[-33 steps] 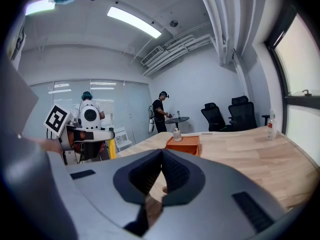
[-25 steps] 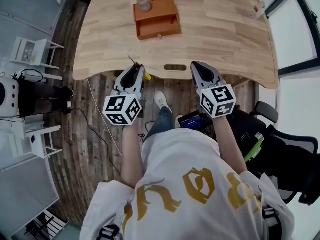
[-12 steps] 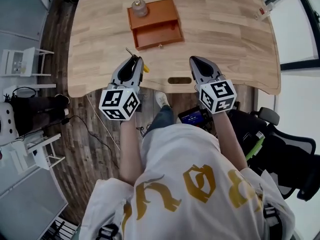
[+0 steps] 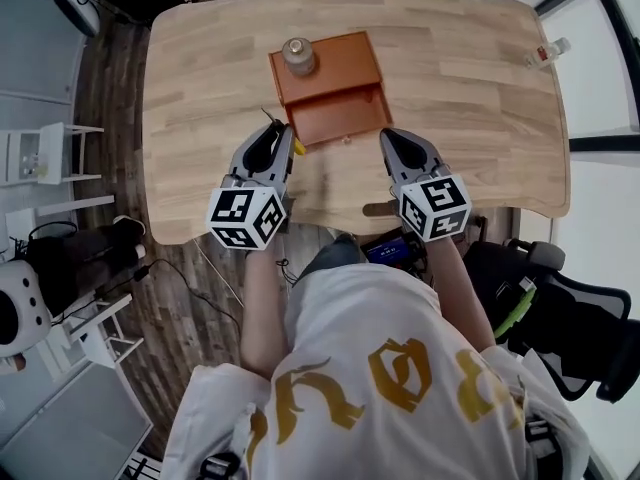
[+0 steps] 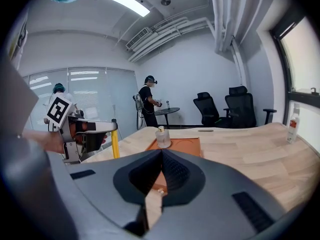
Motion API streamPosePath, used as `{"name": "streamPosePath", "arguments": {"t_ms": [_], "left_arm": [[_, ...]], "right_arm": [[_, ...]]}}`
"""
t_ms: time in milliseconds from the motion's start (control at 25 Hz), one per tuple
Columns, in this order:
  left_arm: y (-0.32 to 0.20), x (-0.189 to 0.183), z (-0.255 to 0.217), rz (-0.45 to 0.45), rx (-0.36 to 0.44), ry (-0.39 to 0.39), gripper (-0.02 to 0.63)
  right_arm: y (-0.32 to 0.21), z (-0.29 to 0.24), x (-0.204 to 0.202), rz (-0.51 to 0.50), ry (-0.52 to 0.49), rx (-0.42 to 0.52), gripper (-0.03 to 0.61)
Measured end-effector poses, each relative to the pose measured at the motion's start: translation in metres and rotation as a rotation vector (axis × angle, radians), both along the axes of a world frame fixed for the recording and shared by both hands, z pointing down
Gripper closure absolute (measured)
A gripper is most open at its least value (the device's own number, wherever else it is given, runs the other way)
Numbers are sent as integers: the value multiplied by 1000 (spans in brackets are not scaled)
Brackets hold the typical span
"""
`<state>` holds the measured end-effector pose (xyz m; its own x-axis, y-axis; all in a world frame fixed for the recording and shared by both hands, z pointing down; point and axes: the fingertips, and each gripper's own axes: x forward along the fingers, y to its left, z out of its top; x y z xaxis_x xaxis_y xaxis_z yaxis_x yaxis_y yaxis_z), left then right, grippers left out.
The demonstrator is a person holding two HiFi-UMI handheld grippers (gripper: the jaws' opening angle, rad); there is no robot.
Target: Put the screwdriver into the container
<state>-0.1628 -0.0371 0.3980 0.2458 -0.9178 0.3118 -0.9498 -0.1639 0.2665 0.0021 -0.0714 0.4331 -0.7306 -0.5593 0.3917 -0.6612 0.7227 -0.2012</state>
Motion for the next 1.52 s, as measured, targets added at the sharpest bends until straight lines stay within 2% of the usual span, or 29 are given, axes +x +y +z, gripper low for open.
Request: {"name": "streamPosePath", "arguments": {"t_ms": [320, 760, 1080, 1520], "left_arm": [[-33, -15, 16, 81, -17, 10, 538], [-44, -1, 9, 153, -1, 10, 538], [-45, 2, -3, 155, 30, 5, 537], [-38, -3, 5, 118, 12, -6, 537]], "right_arm": [[-27, 9, -15, 81, 8, -9, 568], [-27, 0, -9, 128, -15, 7, 568], [-33, -1, -6, 149, -13, 19, 568], [-37, 8, -11, 135, -53, -19, 568]]}}
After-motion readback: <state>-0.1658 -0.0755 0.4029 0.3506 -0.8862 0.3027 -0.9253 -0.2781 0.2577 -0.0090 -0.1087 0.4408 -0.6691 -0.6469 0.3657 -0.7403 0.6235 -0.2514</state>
